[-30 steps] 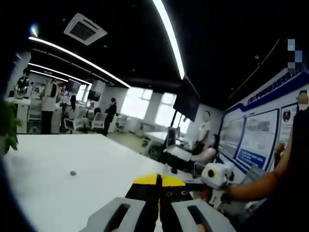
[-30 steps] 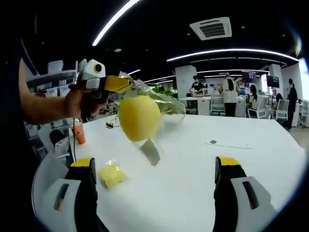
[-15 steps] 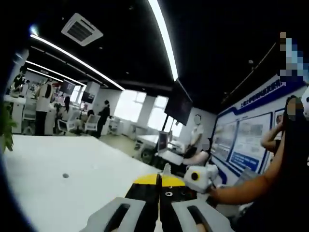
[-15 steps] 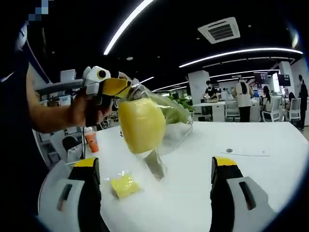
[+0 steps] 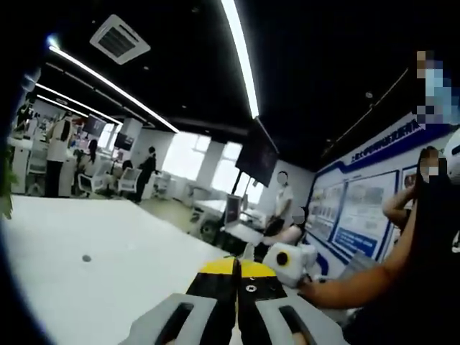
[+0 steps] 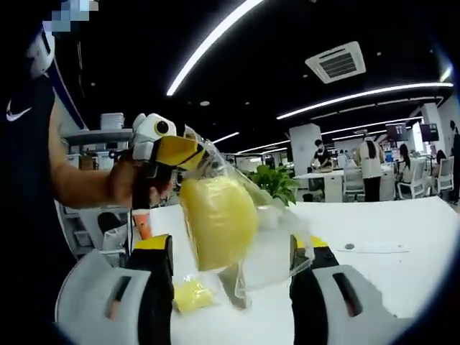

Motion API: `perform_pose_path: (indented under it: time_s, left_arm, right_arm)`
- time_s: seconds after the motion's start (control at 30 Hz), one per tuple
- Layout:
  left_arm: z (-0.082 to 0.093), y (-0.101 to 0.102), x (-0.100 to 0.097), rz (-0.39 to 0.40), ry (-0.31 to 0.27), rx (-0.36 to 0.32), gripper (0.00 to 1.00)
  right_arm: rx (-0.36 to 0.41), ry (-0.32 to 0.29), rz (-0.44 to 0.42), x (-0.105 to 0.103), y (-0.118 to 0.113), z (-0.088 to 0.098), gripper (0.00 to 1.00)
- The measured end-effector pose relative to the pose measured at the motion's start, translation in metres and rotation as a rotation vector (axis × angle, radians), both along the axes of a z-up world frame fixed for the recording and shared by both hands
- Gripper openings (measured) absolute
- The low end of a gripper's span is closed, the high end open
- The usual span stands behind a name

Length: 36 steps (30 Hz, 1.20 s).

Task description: Compare the silicone blocks by pressing each to a similar depth, holding the contact briefly, and releasing to observe deformation and rebound differences across the visible hardness samples.

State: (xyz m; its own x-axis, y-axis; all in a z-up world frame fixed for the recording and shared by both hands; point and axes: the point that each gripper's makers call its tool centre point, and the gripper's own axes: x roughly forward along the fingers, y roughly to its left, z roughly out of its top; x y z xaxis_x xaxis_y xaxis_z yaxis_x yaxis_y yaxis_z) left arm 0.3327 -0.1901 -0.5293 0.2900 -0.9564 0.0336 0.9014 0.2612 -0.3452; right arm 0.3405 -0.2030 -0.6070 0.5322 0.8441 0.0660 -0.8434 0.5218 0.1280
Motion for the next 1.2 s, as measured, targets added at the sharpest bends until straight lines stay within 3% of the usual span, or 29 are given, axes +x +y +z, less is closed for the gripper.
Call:
perform_pose_path:
  time_s: [0.27, 0.57, 0.77, 1.0, 1.2]
  left_arm:
    - [0.005, 0.0, -0.002, -0.016, 0.018, -0.029, 0.0]
    - [0.012, 0.0, -0.002, -0.02, 0.029, -0.058, 0.0]
    - [0.013, 0.004, -0.002, -0.01, 0.012, -0.053, 0.0]
    - [0.007, 0.006, -0.008, 0.008, -0.047, 0.001, 0.0]
    - [0.006, 0.008, -0.008, 0.018, -0.039, 0.006, 0.0]
  right_arm:
    - [0.033, -0.014, 0.042, -0.007, 0.006, 0.009, 0.37]
    - [0.062, -0.009, 0.062, -0.007, 0.007, 0.017, 0.32]
    - [0.064, 0.026, 0.106, -0.014, 0.008, 0.018, 0.24]
    - [0.036, 0.087, 0.151, -0.024, 0.012, 0.014, 0.13]
    - [0.014, 0.121, 0.17, -0.028, 0.013, 0.014, 0.09]
